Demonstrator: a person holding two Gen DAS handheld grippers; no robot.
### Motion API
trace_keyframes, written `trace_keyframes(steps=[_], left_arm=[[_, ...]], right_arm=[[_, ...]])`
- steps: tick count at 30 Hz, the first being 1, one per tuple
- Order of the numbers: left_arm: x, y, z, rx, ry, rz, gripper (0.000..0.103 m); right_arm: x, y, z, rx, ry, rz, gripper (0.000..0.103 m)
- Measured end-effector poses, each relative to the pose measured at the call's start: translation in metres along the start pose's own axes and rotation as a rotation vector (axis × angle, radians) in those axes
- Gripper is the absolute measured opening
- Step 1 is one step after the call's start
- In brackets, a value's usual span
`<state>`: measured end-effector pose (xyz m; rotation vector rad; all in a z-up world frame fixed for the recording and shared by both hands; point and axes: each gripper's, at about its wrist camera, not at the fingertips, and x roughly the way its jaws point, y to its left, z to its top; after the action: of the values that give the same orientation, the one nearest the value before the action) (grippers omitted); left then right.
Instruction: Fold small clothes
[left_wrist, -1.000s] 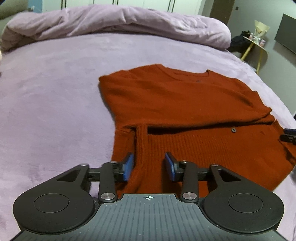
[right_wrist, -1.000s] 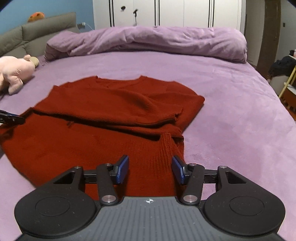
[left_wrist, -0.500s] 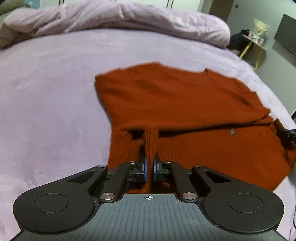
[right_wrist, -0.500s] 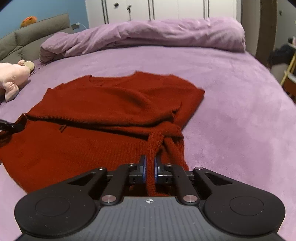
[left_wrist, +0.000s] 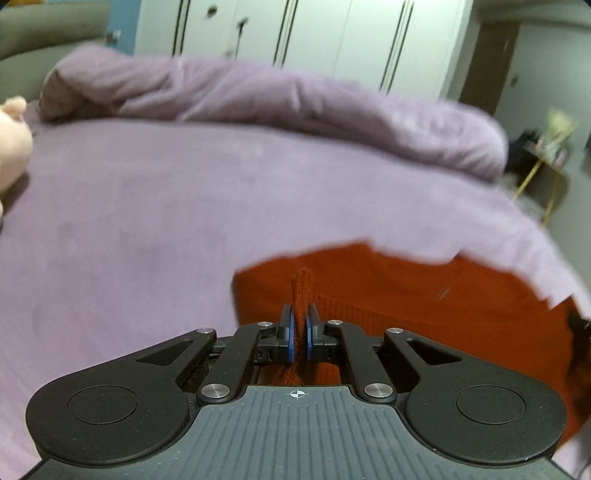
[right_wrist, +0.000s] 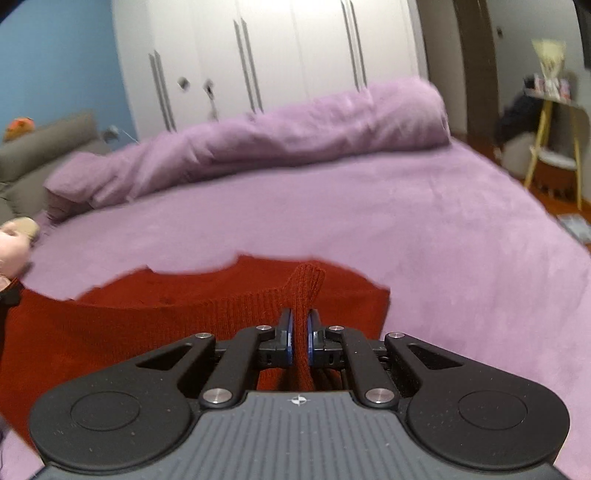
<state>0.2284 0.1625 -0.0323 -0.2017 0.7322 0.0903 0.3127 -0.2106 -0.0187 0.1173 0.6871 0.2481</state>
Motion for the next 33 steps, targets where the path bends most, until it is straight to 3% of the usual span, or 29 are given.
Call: trace_keyframes(steps=[3,5,7,10,12,14,15,16,20,25,30,33], left_arm=[[0.017,0.000,-0.012,0.003,0.081,-0.010,0.011],[0.016,0.009,-0.020,-0.024,0.100,-0.055,0.024],[0.012,0.016,-0.026,-0.029,0.102,-0.093,0.040],[0.009,0.024,-0.031,-0.069,0.121,-0.171,0.047],[0.009,0.023,-0.035,-0.088,0.125,-0.184,0.043],[0.014,0.019,-0.033,-0.088,0.134,-0.154,0.017],[0.016,0.017,-0.031,-0.080,0.138,-0.133,0.009],[0.015,0.015,-0.030,-0.064,0.130,-0.122,0.009],[-0.009,-0.002,-0.020,0.054,0.037,-0.089,0.009],[-0.033,-0.010,0.022,0.067,-0.127,-0.042,0.009],[-0.006,-0.027,0.055,0.100,-0.226,0.099,0.009],[0.024,-0.038,0.061,0.120,-0.226,0.175,0.009]], right_arm=[[0.026,-0.003,-0.008,-0.002,0.072,-0.019,0.007],[0.034,-0.008,-0.012,0.004,0.109,-0.012,0.009],[0.032,-0.011,-0.014,0.008,0.114,0.005,0.020],[0.029,-0.016,-0.014,0.006,0.127,0.048,0.032],[0.031,-0.015,-0.014,-0.003,0.136,0.061,0.032],[0.030,-0.013,-0.016,-0.021,0.128,0.056,0.029],[0.030,-0.010,-0.017,-0.034,0.125,0.050,0.018],[0.029,-0.007,-0.017,-0.053,0.121,0.037,0.008],[0.017,0.013,-0.018,-0.165,0.066,-0.016,0.007],[-0.007,0.023,0.009,-0.160,-0.080,-0.043,0.006],[0.014,0.034,0.042,-0.155,-0.176,-0.157,0.006],[0.045,0.040,0.055,-0.171,-0.180,-0.224,0.006]])
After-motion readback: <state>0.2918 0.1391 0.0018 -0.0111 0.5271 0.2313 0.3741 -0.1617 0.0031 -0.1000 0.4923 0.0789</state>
